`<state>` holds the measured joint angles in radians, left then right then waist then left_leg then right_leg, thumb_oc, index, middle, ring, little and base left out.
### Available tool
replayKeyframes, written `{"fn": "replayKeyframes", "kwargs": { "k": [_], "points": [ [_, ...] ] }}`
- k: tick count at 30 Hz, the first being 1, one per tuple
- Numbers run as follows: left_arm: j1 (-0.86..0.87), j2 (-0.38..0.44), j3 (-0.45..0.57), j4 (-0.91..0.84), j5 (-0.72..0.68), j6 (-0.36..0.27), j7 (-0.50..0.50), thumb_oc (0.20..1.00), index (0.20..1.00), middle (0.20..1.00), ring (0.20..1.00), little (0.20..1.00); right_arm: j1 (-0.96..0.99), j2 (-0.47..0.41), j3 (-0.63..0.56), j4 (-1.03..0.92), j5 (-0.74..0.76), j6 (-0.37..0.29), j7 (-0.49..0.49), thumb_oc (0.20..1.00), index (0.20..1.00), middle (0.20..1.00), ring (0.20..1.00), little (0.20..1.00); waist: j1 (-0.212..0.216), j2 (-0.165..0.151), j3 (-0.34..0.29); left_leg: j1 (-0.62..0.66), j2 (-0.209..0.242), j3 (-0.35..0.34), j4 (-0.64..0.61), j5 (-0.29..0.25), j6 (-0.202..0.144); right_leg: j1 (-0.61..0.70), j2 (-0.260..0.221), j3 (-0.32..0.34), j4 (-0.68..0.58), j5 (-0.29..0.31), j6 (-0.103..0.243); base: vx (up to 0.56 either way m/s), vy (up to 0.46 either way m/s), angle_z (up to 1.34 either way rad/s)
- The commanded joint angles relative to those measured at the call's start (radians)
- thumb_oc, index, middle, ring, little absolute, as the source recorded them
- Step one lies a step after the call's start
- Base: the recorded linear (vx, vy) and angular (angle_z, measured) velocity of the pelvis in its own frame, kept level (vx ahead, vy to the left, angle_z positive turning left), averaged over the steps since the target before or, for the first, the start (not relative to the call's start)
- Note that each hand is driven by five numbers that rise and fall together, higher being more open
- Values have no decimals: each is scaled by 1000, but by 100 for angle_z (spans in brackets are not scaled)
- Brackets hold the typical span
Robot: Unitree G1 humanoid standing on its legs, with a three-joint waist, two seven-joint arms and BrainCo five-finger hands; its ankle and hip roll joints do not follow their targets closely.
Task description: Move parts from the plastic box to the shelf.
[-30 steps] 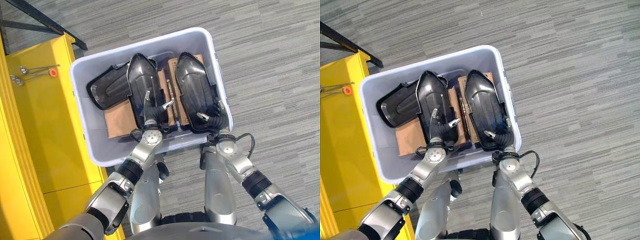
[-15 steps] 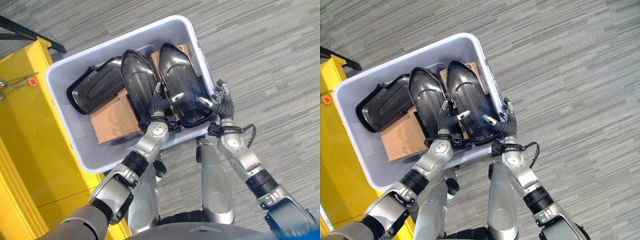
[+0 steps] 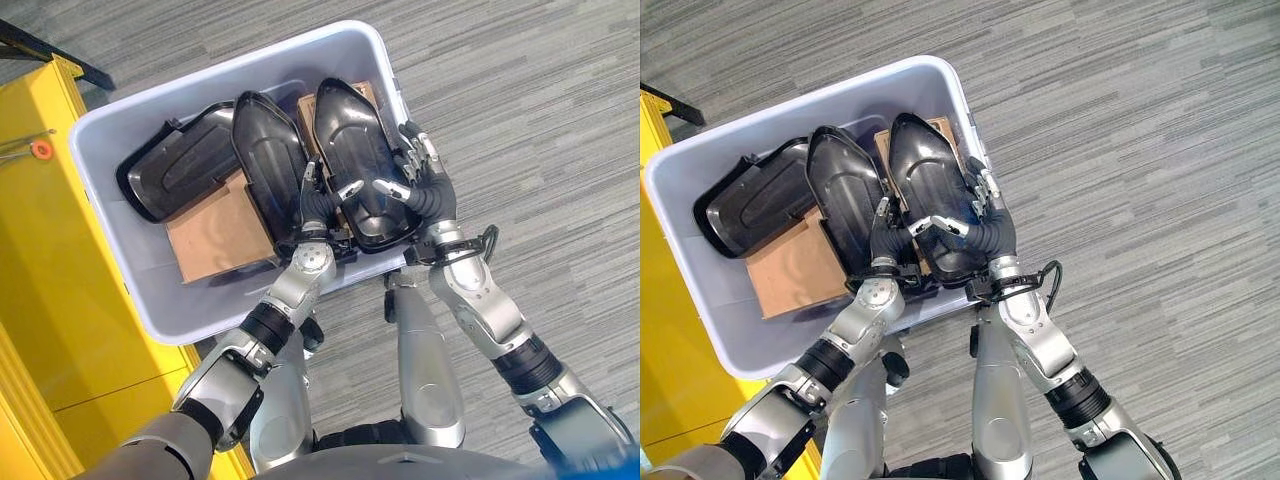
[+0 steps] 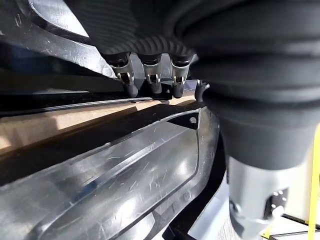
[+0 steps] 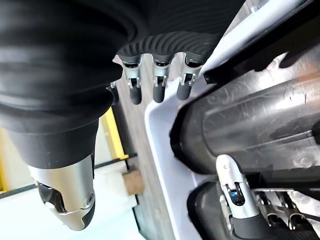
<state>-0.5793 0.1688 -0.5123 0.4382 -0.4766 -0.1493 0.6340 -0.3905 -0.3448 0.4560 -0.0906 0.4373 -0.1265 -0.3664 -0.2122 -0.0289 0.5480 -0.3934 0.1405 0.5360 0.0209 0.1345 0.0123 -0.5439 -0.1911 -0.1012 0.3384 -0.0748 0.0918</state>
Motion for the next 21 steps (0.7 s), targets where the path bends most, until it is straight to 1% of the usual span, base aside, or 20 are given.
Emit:
{"fn": "replayKeyframes", "kwargs": {
  "k": [1,2,3,4,6,7,8,10,11,12,14,15,16,17,18,19,20,21],
  "points": [
    [8,-60,-77,-31,42,61,-31,1000,1000,1000,1000,1000,5,-6,-22,-64,-26,-43,-32,1000,1000,1000,1000,1000,8,-9,-28,2,111,-32,157,-139,-130,-12,10,-42,-123,85,42,0,0,0],
    [12,-57,-81,-35,50,86,-56,1000,1000,1000,1000,1000,9,-6,-25,-64,-28,-48,-41,1000,1000,1000,1000,1000,9,-8,-28,1,111,-33,159,-140,-128,-14,9,-43,-119,84,42,0,0,0],
    [13,-57,-83,-36,52,89,-57,1000,1000,1000,1000,1000,10,-7,-26,-64,-28,-50,-42,1000,1000,1000,1000,1000,9,-8,-28,0,111,-33,160,-141,-128,-14,9,-43,-119,84,42,0,0,0],
    [17,-61,-107,-32,73,134,-100,1000,1000,1000,1000,1000,14,-11,-31,-63,-21,-57,-52,1000,1000,1000,1000,1000,9,-9,-28,-3,112,-35,165,-142,-127,-16,8,-45,-114,85,42,0,0,0],
    [20,-68,-133,-29,81,163,-136,1000,1000,1000,1000,1000,11,-16,-39,-60,-22,-66,-45,1000,1000,1000,1000,1000,6,-10,-28,-1,111,-33,164,-142,-128,-14,8,-45,-120,88,42,0,4,2],
    [21,-71,-147,-24,79,176,-143,1000,1000,1000,1000,1000,8,-20,-40,-62,-25,-68,-44,1000,1000,1000,1000,1000,4,-10,-28,-1,111,-31,162,-142,-129,-14,8,-45,-123,90,42,-9,17,4],
    [14,-83,-171,-10,84,201,-117,1000,1000,1000,1000,1000,-1,-23,-39,-75,-25,-60,-47,1000,1000,1000,1000,1000,-2,-13,-28,-2,112,-26,161,-142,-130,-18,10,-43,-126,93,43,0,0,0],
    [10,-94,-182,12,77,194,-89,1000,1000,1000,1000,1000,-7,-25,-37,-77,-24,-57,-50,1000,1000,1000,1000,1000,-7,-15,-28,-5,112,-24,162,-142,-131,-22,13,-41,-127,93,42,-4,1,-2],
    [5,-107,-182,33,59,187,-57,1000,1000,1000,1000,1000,-14,-26,-36,-80,-19,-52,-55,1000,1000,1000,1000,1000,-11,-17,-28,-6,113,-19,162,-142,-131,-26,16,-38,-128,93,41,-14,-14,-3],
    [7,-119,-177,53,30,168,-84,1000,1000,1000,1000,1000,-18,-25,-36,-84,-15,-48,-59,1000,1000,1000,1000,1000,-12,-19,-28,-10,115,-17,164,-142,-131,-30,18,-38,-128,93,40,0,0,0],
    [13,-133,-175,64,1,145,-93,1000,1000,1000,1000,1000,-23,-19,-35,-80,-7,-48,-55,1000,1000,1000,1000,1000,-12,-20,-28,-14,115,-16,167,-143,-131,-35,20,-39,-130,95,39,-23,-46,-1],
    [18,-137,-175,72,15,151,-80,1000,1000,1000,1000,1000,-26,-15,-35,-78,-3,-46,-52,1000,1000,1000,1000,1000,-11,-20,-28,-17,115,-17,168,-143,-133,-37,22,-40,-132,98,38,-28,-62,-1],
    [23,-144,-173,88,2,143,-57,1000,1000,1000,1000,1000,-30,-11,-31,-77,-4,-43,-52,1000,1000,1000,1000,1000,-11,-22,-28,-19,116,-17,167,-141,-135,-39,22,-42,-137,102,37,-28,-70,-1],
    [25,-149,-165,107,25,124,-17,1000,1000,1000,1000,1000,-34,-8,-26,-77,-5,-42,-55,1000,1000,1000,1000,1000,-10,-24,-28,-23,119,-17,167,-139,-138,-42,23,-43,-142,105,36,-25,-73,-3],
    [27,-150,-158,114,37,83,12,1000,1000,1000,1000,1000,-35,-7,-22,-76,-2,-40,-56,1000,1000,1000,1000,1000,-9,-26,-28,-26,122,-17,168,-138,-139,-44,23,-44,-145,107,35,-26,-92,-4],
    [32,-140,-134,81,7,77,12,1000,1000,1000,1000,1000,-32,1,-11,-79,-3,-30,-74,1000,1000,1000,1000,1000,-3,-22,-28,-22,123,-17,160,-134,-140,-44,22,-46,-148,107,35,-17,-67,-4],
    [32,-139,-133,79,4,80,11,1000,1000,1000,1000,1000,-32,2,-11,-79,-3,-29,-74,1000,1000,1000,1000,1000,-3,-22,-28,-22,123,-17,160,-134,-140,-44,22,-46,-148,107,35,-11,-53,-3],
    [34,-138,-131,72,8,94,-1,1000,1000,1000,1000,1000,-33,5,-12,-78,-1,-25,-78,1000,1000,1000,1000,1000,-1,-21,-28,-21,123,-17,159,-134,-140,-44,22,-47,-147,107,35,0,0,0]
  ]
}}
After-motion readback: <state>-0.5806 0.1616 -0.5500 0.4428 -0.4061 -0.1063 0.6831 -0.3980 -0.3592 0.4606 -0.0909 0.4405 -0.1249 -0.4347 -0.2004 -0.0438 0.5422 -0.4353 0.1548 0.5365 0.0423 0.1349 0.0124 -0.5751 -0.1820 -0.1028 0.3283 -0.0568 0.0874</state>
